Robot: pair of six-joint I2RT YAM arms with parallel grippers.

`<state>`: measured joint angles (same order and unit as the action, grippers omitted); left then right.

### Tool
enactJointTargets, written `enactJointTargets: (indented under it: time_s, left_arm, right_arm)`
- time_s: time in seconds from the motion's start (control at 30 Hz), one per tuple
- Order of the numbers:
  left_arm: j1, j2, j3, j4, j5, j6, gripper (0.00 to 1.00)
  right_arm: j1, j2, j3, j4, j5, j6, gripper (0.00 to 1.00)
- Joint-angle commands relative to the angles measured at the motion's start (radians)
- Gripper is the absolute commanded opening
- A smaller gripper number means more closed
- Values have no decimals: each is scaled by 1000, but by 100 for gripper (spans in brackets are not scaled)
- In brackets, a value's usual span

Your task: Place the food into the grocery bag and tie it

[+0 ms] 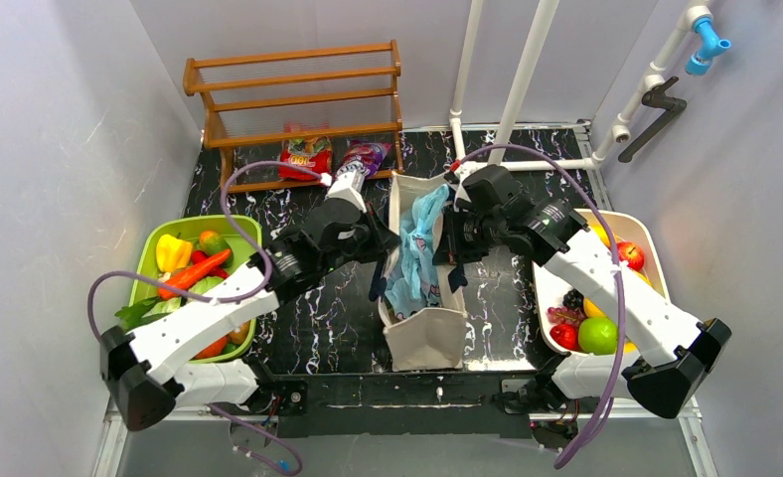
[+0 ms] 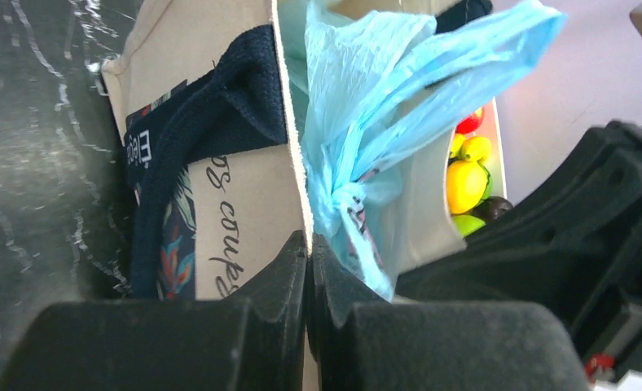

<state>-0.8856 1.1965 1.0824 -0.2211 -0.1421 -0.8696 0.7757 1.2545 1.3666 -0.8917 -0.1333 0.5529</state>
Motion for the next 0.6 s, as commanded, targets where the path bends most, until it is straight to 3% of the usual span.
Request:
enactJointTargets:
  time_s: [0.0, 0.2, 0.4, 0.57]
  left_arm:
    - [-11, -167, 40, -21, -95, 76, 0]
    - [-6, -198, 25, 6, -127, 185, 0]
    - [99, -138, 137, -103, -71, 221, 0]
    - [150, -127, 116, -74, -51, 273, 0]
  right_arm:
    - [8, -14, 108, 38, 31, -58, 1]
    - [7, 76, 250, -4, 97, -83, 1]
    - [5, 164, 371, -28, 127, -76, 1]
    - [-1, 206, 326, 3, 176, -46, 1]
